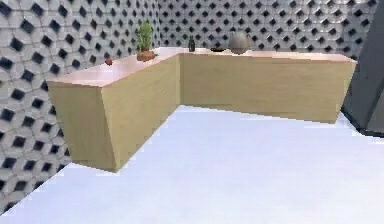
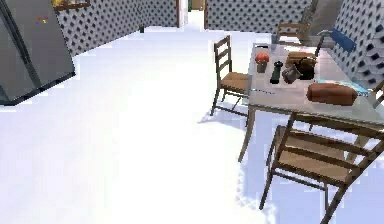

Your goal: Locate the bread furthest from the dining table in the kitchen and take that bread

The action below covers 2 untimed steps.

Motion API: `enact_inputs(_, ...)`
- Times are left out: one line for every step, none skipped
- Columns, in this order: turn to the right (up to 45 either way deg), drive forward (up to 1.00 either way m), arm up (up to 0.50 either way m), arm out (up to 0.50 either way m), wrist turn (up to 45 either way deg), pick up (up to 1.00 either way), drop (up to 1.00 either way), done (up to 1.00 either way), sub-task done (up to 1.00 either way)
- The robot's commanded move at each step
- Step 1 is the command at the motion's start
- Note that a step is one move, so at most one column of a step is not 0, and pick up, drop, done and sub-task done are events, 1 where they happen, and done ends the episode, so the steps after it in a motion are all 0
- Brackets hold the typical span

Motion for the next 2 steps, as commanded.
enact_inputs(0.0, 1.0, 0.0, 0.0, 0.0, 0.0, 0.0, 0.0, 0.0)
enact_inputs(0.0, 0.85, 0.0, 0.0, 0.0, 0.0, 0.0, 0.0, 0.0)
